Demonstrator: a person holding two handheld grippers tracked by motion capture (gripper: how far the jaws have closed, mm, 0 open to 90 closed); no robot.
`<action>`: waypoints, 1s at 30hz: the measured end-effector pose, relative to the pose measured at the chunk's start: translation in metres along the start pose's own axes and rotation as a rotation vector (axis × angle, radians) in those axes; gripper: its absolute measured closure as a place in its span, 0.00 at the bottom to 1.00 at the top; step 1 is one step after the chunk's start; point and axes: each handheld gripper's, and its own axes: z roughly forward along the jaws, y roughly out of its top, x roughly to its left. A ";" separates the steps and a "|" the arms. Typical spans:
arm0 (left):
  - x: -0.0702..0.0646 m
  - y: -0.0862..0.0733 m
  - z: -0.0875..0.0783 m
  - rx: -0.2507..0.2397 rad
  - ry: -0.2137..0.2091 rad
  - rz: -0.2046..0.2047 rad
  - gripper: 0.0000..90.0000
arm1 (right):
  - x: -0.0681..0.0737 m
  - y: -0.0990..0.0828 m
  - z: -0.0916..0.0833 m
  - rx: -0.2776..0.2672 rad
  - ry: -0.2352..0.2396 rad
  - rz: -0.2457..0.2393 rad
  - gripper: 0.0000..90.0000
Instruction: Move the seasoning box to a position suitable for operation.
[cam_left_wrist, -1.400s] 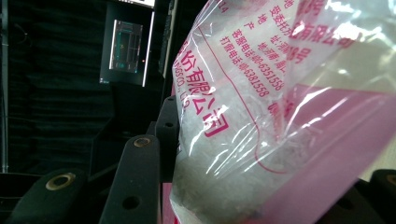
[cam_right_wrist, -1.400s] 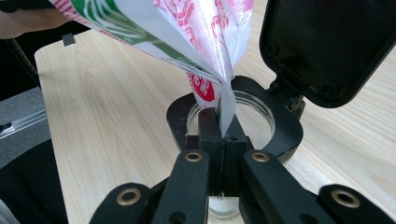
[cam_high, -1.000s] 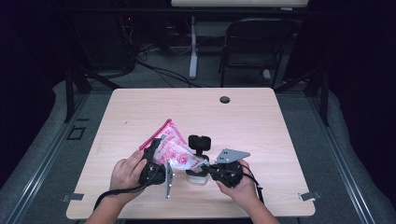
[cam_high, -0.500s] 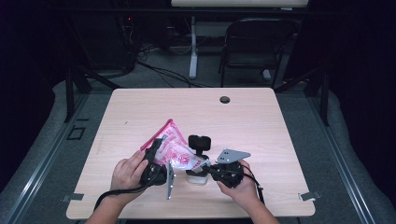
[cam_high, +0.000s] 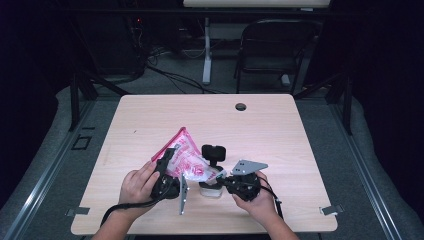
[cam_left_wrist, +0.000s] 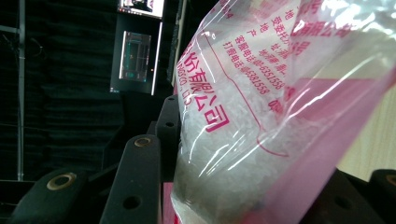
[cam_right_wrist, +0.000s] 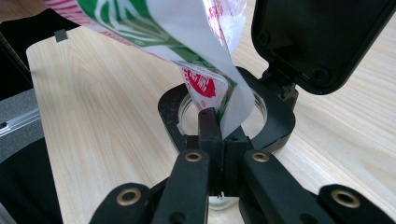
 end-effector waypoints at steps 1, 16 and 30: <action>0.000 0.000 0.000 0.000 0.001 0.001 0.71 | 0.000 0.000 0.000 0.000 -0.001 0.000 1.00; 0.002 0.001 -0.001 -0.006 -0.001 0.026 0.71 | 0.000 0.000 0.000 0.001 -0.002 0.004 1.00; 0.004 0.004 -0.003 -0.010 0.011 0.037 0.72 | 0.000 0.000 0.000 0.001 0.000 0.002 1.00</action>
